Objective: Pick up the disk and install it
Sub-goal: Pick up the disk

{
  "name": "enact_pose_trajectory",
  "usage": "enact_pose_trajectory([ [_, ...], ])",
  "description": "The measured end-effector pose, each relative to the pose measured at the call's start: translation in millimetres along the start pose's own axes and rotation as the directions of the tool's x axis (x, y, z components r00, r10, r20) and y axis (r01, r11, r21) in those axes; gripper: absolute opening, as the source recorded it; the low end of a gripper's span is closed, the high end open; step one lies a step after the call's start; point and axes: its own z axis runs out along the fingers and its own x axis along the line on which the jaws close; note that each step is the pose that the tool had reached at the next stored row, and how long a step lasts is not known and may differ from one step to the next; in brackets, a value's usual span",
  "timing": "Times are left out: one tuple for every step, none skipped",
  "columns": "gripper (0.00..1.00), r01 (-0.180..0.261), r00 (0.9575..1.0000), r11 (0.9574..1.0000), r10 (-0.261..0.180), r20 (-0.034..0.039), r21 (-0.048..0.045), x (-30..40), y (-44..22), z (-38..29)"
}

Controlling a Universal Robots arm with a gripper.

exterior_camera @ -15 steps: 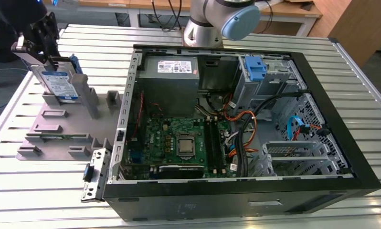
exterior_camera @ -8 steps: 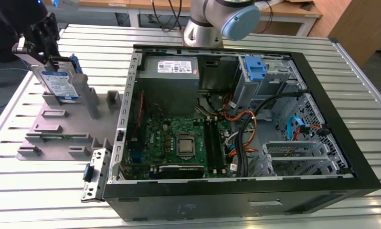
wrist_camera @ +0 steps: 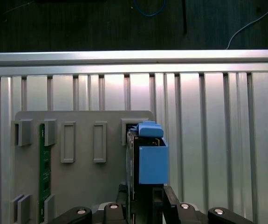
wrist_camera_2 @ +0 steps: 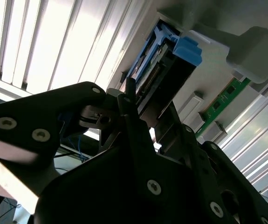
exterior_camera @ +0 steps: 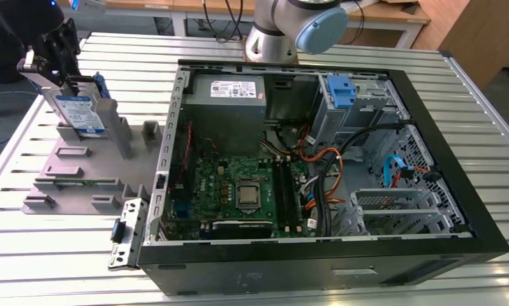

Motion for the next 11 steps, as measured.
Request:
enact_pose_trajectory([
  [0.42,0.000,1.0000,1.0000,0.000,0.0000,0.0000,0.0,0.0,0.0],
  [0.42,0.000,1.0000,1.0000,0.000,0.0000,0.0000,0.0,0.0,0.0],
  [0.42,0.000,1.0000,1.0000,0.000,0.0000,0.0000,0.0,0.0,0.0],
  [0.42,0.000,1.0000,1.0000,0.000,0.0000,0.0000,0.0,0.0,0.0],
  [0.42,0.000,1.0000,1.0000,0.000,0.0000,0.0000,0.0,0.0,0.0],
  [0.42,0.000,1.0000,1.0000,0.000,0.0000,0.0000,0.0,0.0,0.0],
  [0.42,0.000,1.0000,1.0000,0.000,0.0000,0.0000,-0.1,0.0,0.0],
  [0.42,0.000,1.0000,1.0000,0.000,0.0000,0.0000,-0.1,0.0,0.0],
  [0.40,0.000,1.0000,1.0000,0.000,-0.0001,-0.0001,-0.1,0.0,0.0],
  [0.35,0.000,1.0000,1.0000,0.000,-0.0002,-0.0002,-0.1,0.0,-0.1],
  [0.35,0.000,1.0000,1.0000,0.000,-0.0001,-0.0001,-0.1,0.0,0.0],
])
